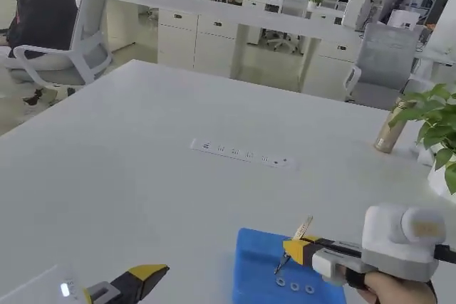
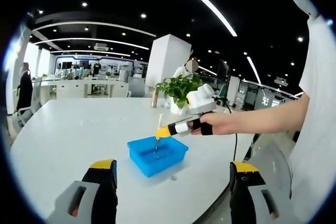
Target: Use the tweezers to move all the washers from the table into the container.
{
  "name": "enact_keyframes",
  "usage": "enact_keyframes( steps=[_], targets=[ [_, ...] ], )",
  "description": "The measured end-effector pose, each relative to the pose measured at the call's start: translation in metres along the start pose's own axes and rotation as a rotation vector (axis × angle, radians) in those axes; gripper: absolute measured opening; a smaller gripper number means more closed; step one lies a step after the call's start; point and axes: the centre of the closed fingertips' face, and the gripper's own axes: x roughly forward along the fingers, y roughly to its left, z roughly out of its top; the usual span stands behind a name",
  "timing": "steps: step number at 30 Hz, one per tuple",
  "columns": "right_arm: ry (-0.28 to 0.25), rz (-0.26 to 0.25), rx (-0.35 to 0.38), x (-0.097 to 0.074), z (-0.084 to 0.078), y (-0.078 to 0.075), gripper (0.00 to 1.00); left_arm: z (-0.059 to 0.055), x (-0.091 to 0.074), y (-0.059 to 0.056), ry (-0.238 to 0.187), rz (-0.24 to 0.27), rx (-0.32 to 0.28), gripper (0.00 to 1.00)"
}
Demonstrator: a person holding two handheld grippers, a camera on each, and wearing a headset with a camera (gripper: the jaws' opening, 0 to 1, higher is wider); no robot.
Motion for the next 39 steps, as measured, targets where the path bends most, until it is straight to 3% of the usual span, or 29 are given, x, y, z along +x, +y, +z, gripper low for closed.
enact_keyframes(
  steps=[11,27,33,39],
  targets=[
    [0.051,0.003,0.017,0.018,-0.011,-0.006,0.03,-0.001,-0.005,0.007,-0.002,0.025,-0.011,0.88],
    [0.095,0.008,0.024,0.024,-0.022,-0.006,0.03,-0.006,-0.005,0.007,0.008,0.030,-0.013,0.86],
    [0.057,0.004,0.042,0.018,-0.015,0.000,0.03,0.001,-0.006,0.005,-0.027,0.011,-0.034,0.88],
    [-0.014,0.024,0.052,0.000,-0.001,0.015,0.03,-0.003,-0.005,0.004,-0.006,0.012,-0.021,0.88]
  ],
)
